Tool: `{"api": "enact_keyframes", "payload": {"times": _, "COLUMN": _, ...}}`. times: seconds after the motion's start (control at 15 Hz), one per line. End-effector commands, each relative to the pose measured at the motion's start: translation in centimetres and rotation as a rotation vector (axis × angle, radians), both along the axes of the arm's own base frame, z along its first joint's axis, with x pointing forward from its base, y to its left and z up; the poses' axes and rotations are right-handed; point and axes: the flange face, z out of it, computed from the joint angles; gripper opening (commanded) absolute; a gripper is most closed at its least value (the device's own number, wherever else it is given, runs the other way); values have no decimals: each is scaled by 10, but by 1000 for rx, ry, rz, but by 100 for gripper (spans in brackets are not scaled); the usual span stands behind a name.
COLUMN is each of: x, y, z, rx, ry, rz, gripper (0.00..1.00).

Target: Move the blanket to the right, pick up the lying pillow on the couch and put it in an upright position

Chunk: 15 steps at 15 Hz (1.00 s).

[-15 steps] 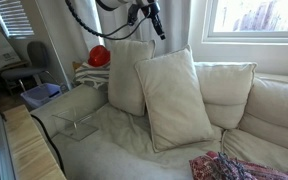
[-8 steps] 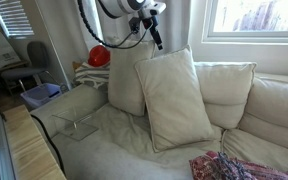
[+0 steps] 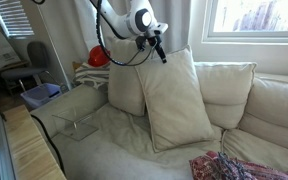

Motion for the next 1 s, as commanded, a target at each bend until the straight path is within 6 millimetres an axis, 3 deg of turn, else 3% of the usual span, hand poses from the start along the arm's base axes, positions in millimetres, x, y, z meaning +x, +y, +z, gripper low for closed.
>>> {"api": "enact_keyframes", "payload": {"times": 0.0, "x": 16, "y": -13, "z": -11, "rx": 0, "ry": -15, "rz": -53, "gripper": 70}}
{"api": "enact_keyframes", "payload": {"times": 0.6, "x": 13, "y": -36, "z": -8, "rx": 126, "ry": -4, "rz": -147, "gripper": 4}}
{"api": "enact_keyframes", "payload": {"times": 0.73, "x": 9, "y": -44, "z": -6, "rx": 153, "ry": -1, "rz": -180, "gripper": 0}}
{"api": "enact_keyframes", "payload": {"times": 0.93, "x": 3, "y": -57, "z": 9, "rx": 229, "ry": -23, "rz": -242, "gripper": 2}}
